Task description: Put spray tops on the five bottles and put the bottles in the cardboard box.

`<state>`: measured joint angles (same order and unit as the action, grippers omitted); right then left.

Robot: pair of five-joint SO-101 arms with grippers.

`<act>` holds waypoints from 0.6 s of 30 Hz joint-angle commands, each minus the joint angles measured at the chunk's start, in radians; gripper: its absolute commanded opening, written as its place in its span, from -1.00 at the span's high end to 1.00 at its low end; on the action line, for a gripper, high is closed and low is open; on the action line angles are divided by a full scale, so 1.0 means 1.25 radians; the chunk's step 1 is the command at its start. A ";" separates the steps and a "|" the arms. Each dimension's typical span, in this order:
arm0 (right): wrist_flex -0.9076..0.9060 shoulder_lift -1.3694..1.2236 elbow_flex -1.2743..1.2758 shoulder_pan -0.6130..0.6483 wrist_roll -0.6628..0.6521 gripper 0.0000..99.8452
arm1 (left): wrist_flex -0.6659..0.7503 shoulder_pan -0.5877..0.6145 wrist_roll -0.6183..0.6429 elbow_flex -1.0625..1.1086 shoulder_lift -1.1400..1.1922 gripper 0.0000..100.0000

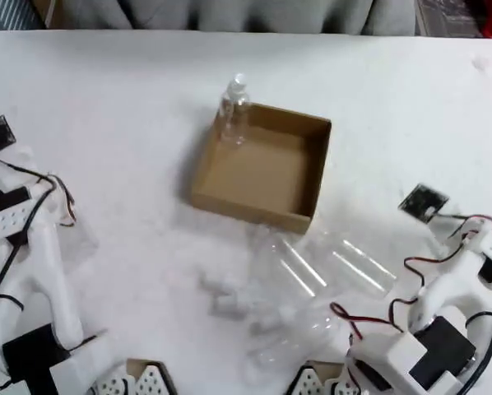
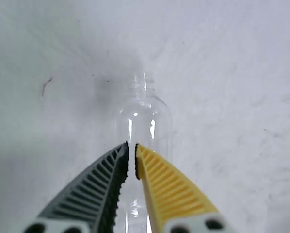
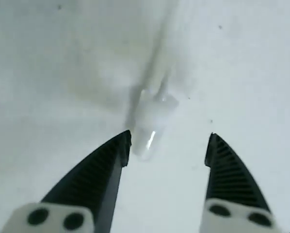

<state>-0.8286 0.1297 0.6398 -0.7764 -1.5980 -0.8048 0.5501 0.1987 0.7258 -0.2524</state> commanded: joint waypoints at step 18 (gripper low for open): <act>-0.416 -0.002 -0.277 -0.134 0.686 0.96 | 0.021 0.003 0.004 -0.005 -0.028 0.94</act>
<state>-1.3410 0.1220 0.3299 -0.9083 -0.8109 -0.8048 0.5501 0.1987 0.7258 -0.2524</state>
